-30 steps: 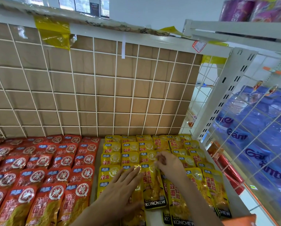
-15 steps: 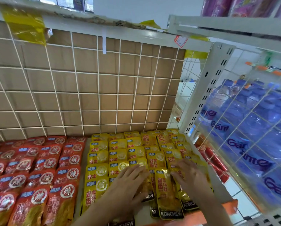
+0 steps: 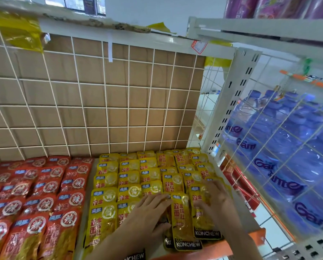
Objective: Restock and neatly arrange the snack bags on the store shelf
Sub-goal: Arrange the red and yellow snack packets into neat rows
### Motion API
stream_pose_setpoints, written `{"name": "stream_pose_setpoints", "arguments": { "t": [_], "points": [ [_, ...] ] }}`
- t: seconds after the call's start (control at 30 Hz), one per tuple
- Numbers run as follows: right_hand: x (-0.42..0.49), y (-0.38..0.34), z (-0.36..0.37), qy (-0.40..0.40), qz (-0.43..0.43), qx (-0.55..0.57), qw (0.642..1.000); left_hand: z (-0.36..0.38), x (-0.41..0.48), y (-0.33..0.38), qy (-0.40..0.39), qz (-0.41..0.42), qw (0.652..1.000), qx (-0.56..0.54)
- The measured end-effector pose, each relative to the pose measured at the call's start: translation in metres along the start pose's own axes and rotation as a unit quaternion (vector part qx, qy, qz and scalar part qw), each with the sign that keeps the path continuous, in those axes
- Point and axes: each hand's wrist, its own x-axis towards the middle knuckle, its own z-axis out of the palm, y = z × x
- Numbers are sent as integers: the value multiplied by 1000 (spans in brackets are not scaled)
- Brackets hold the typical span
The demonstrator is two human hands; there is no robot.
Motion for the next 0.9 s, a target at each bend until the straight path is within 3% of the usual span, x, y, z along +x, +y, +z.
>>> {"name": "stream_pose_setpoints", "arguments": {
  "t": [0.13,0.23,0.4,0.57,0.67,0.9],
  "points": [
    [2,3,3,95,2,87,992,-3,-4,-2,16,-8,1000,-8],
    [5,7,0,112,10,121,986,-4,-8,-8,36,-20,999,-16],
    [16,2,-20,85,53,246,964,-9,-14,-25,95,-56,992,-65],
    [22,-37,-19,34,28,269,962,-25,-11,-26,192,-80,954,-218],
    [19,-61,1,-27,1,253,967,-38,-3,-18,170,-80,940,-285],
    [21,-76,30,-77,-2,225,971,-34,9,-26,101,-128,947,-275]
  ]
}}
